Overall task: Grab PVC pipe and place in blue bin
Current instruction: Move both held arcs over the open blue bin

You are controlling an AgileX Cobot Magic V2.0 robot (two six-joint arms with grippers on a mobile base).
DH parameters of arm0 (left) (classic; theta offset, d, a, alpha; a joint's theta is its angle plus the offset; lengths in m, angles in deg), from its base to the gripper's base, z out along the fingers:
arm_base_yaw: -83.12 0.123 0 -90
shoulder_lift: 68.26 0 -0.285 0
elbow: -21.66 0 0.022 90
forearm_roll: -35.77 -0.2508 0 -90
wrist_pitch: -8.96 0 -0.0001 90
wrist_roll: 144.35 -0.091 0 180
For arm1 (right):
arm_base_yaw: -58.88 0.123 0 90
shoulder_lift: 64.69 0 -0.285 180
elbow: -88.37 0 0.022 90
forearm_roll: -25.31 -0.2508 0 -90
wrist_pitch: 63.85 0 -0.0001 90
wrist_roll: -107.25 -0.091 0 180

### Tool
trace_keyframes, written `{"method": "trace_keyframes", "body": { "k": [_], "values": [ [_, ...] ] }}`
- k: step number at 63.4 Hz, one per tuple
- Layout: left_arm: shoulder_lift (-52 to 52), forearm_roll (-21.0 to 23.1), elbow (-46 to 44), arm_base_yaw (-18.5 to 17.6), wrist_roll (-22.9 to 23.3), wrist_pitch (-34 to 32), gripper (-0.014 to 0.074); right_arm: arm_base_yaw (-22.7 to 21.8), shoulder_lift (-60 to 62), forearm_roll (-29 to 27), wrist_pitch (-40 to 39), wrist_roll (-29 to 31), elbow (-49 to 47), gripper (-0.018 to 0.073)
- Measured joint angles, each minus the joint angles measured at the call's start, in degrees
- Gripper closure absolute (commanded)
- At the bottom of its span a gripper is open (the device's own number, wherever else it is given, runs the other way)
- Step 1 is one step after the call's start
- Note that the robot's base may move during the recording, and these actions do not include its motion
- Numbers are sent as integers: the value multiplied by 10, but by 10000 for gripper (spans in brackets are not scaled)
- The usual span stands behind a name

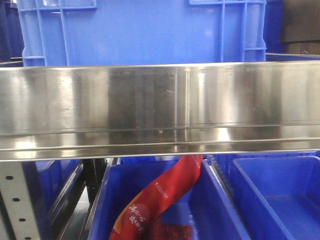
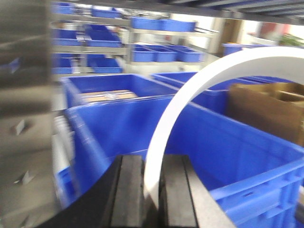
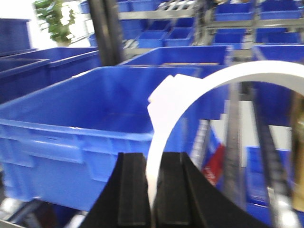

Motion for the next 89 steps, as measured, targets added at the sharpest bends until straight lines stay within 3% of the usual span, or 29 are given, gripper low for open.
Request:
{"method": "trace_keyframes", "body": {
  "k": [23, 38, 49, 82, 89],
  "values": [
    [116, 3, -41, -79, -30, -54, 707, 37, -103, -28, 6, 61, -61, 728],
    [169, 2, -69, -157, -65, -108, 707, 76, -117, -28, -24, 88, -64, 728],
    [218, -33, -111, -202, -69, -135, 707, 85, -123, -28, -32, 96, -64, 728],
    [362, -56, -159, -214, -70, -205, 704, 86, -126, -28, -24, 111, -64, 728],
    [377, -56, -159, -214, -70, -205, 615, 86, -126, -28, -24, 112, -64, 728]
  ]
}}
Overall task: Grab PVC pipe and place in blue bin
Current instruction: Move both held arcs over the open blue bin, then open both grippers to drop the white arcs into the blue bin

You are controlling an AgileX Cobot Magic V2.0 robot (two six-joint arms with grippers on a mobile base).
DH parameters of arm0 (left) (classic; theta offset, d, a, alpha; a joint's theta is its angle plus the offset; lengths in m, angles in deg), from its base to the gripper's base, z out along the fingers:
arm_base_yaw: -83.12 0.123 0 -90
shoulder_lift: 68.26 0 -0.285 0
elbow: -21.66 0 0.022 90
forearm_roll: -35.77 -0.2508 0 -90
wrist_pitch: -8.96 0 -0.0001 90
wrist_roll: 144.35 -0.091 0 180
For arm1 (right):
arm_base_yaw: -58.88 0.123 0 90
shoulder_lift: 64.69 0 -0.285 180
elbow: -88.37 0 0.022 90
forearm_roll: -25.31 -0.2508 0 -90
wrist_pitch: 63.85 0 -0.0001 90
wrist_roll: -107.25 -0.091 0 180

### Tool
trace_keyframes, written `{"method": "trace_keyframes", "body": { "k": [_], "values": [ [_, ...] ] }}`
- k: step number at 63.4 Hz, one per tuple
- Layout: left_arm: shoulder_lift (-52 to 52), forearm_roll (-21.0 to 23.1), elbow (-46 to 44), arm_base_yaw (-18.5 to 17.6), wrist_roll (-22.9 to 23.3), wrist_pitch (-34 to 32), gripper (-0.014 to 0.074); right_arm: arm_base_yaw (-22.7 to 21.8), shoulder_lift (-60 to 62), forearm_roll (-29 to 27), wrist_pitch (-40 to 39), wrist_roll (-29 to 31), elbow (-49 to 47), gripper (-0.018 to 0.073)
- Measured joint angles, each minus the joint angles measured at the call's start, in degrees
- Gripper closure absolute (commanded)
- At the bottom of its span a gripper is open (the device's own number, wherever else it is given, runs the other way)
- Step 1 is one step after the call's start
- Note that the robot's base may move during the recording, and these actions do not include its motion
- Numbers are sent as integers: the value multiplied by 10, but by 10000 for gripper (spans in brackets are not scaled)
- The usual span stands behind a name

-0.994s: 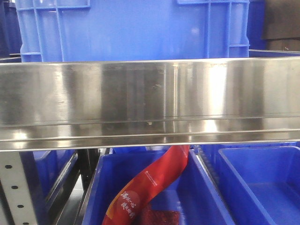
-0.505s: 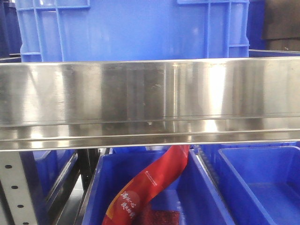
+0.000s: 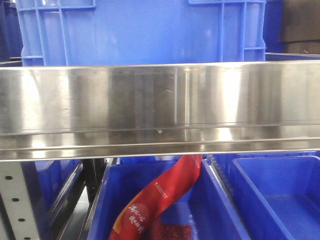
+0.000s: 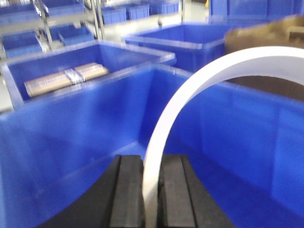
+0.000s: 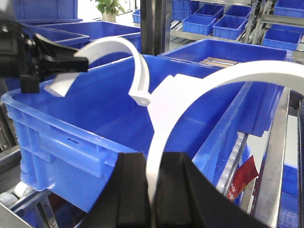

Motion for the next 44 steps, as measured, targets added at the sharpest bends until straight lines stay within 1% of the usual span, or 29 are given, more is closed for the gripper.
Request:
{"method": "trace_keyframes", "body": {
  "k": [5, 8, 10, 12, 23, 26, 33, 44],
  "values": [
    [3, 0, 0, 0, 0, 0, 496, 0, 0, 0, 0, 1, 0, 728],
    [3, 0, 0, 0, 0, 0, 402, 0, 0, 0, 0, 1, 0, 728],
    [3, 0, 0, 0, 0, -1, 360, 0, 0, 0, 0, 1, 0, 728],
    [3, 0, 0, 0, 0, -3, 340, 0, 0, 0, 0, 1, 0, 728],
    [3, 6, -1, 0, 0, -5, 358, 0, 0, 0, -3, 1, 0, 728],
    [3, 16, -2, 0, 0, 2, 365, 0, -1, 0, -7, 1, 0, 728],
    [-2, 20, -2, -6, 0, 15, 373, 0, -11, 0, -18, 1, -1, 728],
    [-23, 4, -3, -49, 0, 17, 417, 3, -48, -6, -24, 4, -12, 728]
  ]
}}
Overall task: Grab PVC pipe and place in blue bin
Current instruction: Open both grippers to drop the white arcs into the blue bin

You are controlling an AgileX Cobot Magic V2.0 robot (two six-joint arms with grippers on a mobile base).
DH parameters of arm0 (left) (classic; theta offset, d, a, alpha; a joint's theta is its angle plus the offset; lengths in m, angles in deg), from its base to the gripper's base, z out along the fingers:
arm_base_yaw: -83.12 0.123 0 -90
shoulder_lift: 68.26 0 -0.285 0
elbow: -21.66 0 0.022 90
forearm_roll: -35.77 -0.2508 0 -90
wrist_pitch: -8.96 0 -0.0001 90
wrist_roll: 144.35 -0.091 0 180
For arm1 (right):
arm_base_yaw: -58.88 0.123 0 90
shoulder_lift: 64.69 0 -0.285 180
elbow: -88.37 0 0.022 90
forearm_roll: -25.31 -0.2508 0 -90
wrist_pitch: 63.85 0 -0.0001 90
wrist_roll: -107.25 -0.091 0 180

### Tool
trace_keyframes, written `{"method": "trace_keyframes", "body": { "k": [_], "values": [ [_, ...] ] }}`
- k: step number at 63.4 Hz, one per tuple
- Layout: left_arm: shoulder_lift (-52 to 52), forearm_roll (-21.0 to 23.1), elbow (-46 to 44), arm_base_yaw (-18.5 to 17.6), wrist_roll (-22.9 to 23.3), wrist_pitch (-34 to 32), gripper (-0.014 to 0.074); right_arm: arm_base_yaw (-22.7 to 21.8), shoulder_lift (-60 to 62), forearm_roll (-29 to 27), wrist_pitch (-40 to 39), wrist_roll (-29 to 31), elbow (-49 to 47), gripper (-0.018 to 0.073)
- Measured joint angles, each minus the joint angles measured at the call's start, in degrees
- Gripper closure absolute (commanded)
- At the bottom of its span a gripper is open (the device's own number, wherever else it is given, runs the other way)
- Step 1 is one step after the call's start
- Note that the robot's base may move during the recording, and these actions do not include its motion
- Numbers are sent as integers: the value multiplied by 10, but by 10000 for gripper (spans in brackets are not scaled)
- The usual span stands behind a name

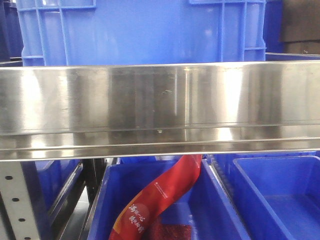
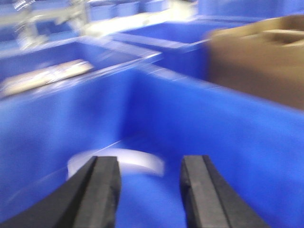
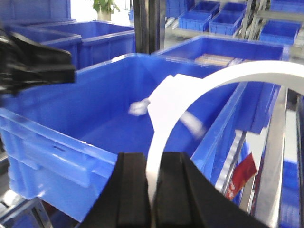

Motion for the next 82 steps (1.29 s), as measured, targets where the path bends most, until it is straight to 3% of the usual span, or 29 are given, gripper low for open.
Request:
{"method": "trace_keyframes", "body": {
  "k": [8, 28, 54, 60, 74, 82],
  "values": [
    [-15, -4, -1, -23, 0, 3, 438, 25, -30, 0, -10, 21, -20, 728],
    [-56, -6, 6, -26, 0, 18, 448, 71, -103, -4, -56, 30, -57, 728],
    [-211, -5, 159, -26, 5, 13, 467, 96, -248, -5, -62, 49, -160, 720],
    [-253, -4, 190, -26, 5, 8, 467, 114, -275, -5, -64, 67, -174, 646],
    [-318, -4, 241, -26, 18, -9, 467, 136, -322, -6, -87, 74, -184, 294],
    [-334, -4, 261, -26, 19, -17, 467, 137, -339, -6, -93, 74, -184, 300]
  ]
}}
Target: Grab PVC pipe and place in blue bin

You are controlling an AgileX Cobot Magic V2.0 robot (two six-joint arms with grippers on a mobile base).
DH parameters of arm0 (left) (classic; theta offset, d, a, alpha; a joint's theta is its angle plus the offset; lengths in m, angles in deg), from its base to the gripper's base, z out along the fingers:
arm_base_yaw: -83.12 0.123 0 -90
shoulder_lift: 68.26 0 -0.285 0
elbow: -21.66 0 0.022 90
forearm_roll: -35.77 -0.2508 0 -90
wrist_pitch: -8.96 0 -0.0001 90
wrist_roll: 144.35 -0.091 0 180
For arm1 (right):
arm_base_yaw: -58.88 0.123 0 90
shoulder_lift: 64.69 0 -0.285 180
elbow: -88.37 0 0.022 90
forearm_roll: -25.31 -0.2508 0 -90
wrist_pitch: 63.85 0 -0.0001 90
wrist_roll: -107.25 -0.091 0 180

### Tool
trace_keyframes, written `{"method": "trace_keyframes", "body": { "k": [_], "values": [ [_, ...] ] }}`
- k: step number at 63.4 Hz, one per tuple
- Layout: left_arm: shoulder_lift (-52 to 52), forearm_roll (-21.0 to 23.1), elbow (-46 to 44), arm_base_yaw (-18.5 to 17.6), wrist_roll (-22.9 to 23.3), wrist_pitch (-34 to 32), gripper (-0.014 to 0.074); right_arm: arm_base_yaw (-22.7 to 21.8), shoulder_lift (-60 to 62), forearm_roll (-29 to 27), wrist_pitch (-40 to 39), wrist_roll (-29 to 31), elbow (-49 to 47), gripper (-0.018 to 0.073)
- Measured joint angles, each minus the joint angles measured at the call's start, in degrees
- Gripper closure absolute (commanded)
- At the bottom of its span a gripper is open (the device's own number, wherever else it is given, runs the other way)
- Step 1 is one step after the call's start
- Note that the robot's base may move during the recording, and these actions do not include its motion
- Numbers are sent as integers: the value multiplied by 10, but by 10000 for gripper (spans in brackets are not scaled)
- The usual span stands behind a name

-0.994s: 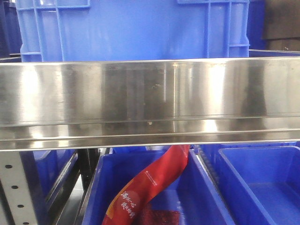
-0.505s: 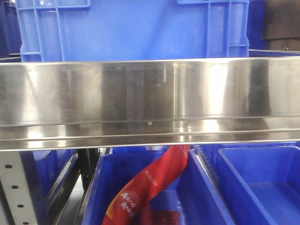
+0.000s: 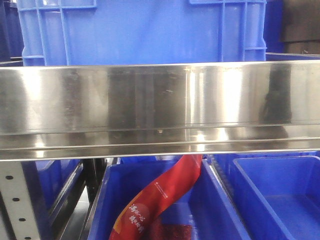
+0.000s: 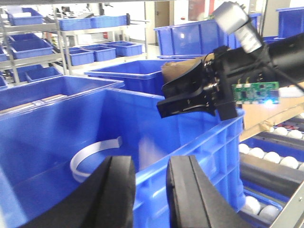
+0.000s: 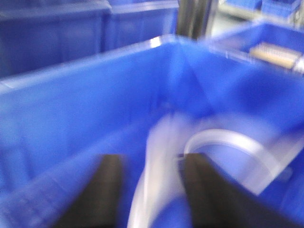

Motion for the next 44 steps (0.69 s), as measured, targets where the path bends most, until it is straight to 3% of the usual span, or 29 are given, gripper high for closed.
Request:
{"method": "trace_keyframes", "body": {
  "k": [22, 36, 44],
  "values": [
    [-2, 0, 7, 0, 0, -11, 467, 3, 39, 0, 13, 1, -2, 501],
    [-2, 0, 7, 0, 0, -50, 525, 3, 112, 0, 48, 1, -3, 722],
    [-2, 0, 7, 0, 0, -74, 580, 3, 151, 0, 68, 1, -5, 721]
  ]
}}
